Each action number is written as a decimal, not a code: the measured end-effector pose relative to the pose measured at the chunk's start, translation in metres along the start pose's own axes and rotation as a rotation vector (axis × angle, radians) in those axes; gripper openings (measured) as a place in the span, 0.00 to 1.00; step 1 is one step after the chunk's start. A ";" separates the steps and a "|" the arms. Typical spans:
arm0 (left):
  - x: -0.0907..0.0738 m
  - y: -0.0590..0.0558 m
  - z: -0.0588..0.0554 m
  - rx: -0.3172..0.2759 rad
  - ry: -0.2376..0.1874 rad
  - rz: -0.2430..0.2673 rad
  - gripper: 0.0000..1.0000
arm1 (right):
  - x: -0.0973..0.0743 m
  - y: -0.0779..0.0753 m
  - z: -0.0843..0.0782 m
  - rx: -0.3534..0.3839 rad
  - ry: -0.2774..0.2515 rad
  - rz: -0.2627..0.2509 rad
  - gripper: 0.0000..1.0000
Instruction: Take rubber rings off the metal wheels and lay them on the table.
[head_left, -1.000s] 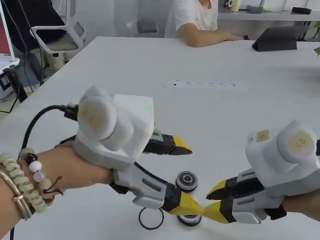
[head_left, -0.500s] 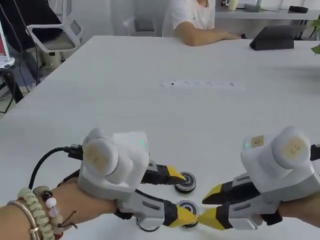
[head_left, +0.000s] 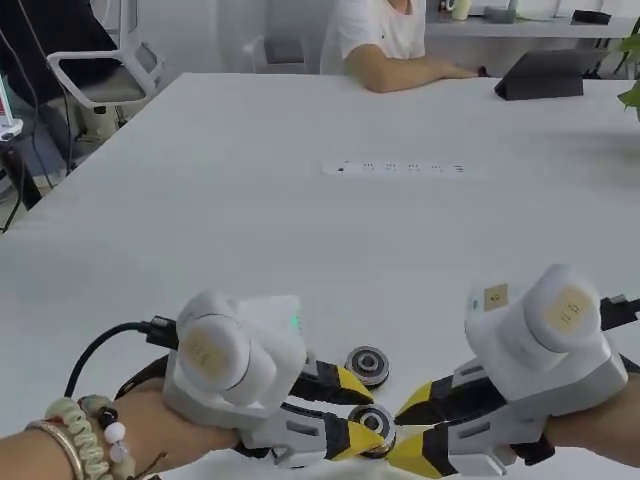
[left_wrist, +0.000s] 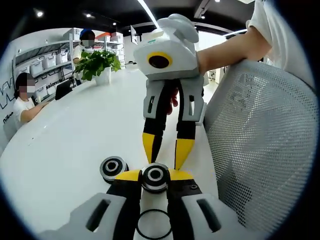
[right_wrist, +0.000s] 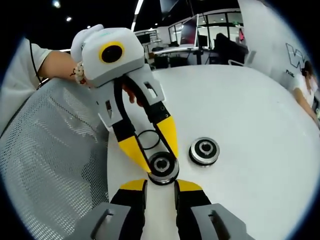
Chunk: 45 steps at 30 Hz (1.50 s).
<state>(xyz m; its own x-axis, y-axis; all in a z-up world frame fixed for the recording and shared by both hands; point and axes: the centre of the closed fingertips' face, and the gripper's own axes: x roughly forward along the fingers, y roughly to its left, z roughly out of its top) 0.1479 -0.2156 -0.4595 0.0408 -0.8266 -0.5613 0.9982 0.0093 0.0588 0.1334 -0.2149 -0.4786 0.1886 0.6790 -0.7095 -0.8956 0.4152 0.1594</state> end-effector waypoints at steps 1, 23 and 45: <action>0.000 0.000 -0.001 -0.001 0.003 0.000 0.14 | 0.000 0.000 0.000 -0.003 0.002 -0.003 0.19; 0.001 -0.003 0.000 -0.024 -0.004 -0.008 0.08 | 0.004 -0.002 0.001 -0.103 0.030 -0.029 0.18; 0.000 -0.004 -0.001 -0.024 -0.005 -0.007 0.08 | 0.001 -0.011 -0.004 -0.084 0.081 -0.068 0.00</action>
<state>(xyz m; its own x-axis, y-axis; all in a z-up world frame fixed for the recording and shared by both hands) 0.1444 -0.2155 -0.4605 0.0336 -0.8293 -0.5579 0.9992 0.0169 0.0351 0.1421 -0.2216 -0.4842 0.2197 0.5989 -0.7701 -0.9131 0.4043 0.0539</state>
